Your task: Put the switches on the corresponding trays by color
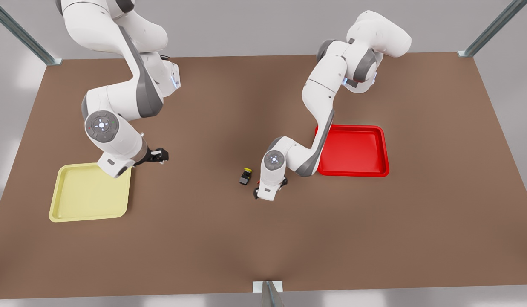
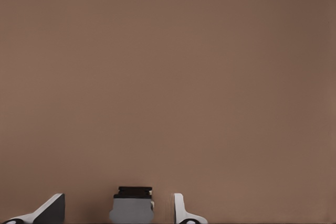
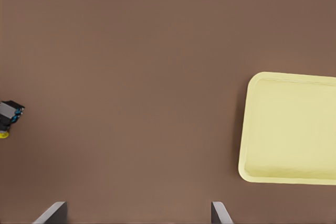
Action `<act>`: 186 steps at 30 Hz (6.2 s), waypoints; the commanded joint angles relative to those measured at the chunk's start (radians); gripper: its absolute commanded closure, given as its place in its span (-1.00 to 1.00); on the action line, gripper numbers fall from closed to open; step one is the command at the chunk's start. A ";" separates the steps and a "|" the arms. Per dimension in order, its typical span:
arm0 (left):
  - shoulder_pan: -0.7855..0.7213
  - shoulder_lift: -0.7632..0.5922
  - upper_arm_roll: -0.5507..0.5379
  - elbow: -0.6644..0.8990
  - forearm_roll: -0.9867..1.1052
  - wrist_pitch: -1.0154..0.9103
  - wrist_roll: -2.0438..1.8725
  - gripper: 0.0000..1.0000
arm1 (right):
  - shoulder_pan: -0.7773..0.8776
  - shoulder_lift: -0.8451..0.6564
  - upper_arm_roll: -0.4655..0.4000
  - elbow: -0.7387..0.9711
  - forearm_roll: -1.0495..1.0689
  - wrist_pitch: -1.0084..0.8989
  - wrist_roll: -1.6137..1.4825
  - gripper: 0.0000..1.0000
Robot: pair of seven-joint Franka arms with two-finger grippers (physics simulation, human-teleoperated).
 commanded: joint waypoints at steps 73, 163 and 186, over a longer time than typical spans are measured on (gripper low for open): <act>0.002 -0.159 0.012 -0.104 -0.024 -0.122 0.254 0.06 | 0.106 0.193 0.002 -0.047 0.094 0.108 0.149 -1.00; 0.649 -0.856 -0.020 -0.345 0.199 -0.708 0.997 -1.00 | 0.350 0.325 -0.143 -0.274 0.175 0.679 0.621 -0.04; 0.640 -0.836 -0.020 -0.334 0.200 -0.708 0.998 -1.00 | -0.477 0.270 -0.124 -0.362 -0.146 0.659 -0.419 -1.00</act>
